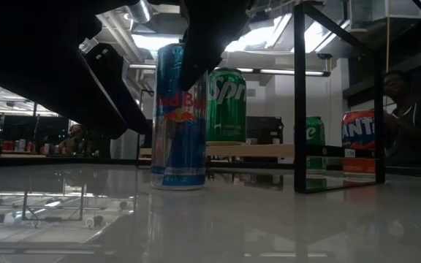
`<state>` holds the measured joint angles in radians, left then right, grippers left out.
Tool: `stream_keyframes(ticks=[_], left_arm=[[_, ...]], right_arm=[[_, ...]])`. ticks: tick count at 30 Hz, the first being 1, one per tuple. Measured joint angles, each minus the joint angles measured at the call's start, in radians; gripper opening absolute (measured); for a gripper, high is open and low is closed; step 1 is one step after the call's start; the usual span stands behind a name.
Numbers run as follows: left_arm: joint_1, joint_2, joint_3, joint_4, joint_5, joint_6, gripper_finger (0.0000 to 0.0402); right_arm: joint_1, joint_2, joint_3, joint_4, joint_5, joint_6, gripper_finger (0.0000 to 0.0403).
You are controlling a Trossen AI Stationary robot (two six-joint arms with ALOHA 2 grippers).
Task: Place canned beverage on shelf
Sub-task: Put the blue soda can on the shelf aligned with the other blue soda
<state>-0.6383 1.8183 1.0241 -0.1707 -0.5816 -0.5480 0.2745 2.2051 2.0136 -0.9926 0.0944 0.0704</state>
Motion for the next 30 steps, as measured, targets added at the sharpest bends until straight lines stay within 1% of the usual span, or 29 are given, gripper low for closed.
stream_keyframes(ticks=[8, 12, 15, 21, 25, 30], left_arm=[[0.0, 0.0, 0.0, 0.0, 0.0, 0.0, 0.0394], [0.0, 0.0, 0.0, 0.0, 0.0, 0.0, 0.0394], [0.0, 0.0, 0.0, 0.0, 0.0, 0.0, 0.0394], [-0.006, 0.0, 0.0, 0.0, 0.0, 0.002, 0.0394], [-0.016, 0.0, 0.0, 0.0, -0.001, 0.007, 0.0394], [-0.027, 0.0, 0.0, 0.0, -0.003, 0.007, 0.0394]], right_arm=[[0.0, 0.0, 0.0, 0.002, -0.001, 0.0, 0.0254], [0.0, -0.001, 0.0, 0.005, -0.007, -0.014, 0.0214], [0.0, -0.001, 0.0, 0.006, -0.026, -0.023, 0.0211], [-0.001, -0.006, 0.0, -0.001, -0.06, -0.025, 0.0231], [-0.001, -0.024, 0.0, -0.014, -0.069, -0.031, 0.0225], [-0.01, -0.08, 0.0, -0.048, -0.078, -0.05, 0.022]])
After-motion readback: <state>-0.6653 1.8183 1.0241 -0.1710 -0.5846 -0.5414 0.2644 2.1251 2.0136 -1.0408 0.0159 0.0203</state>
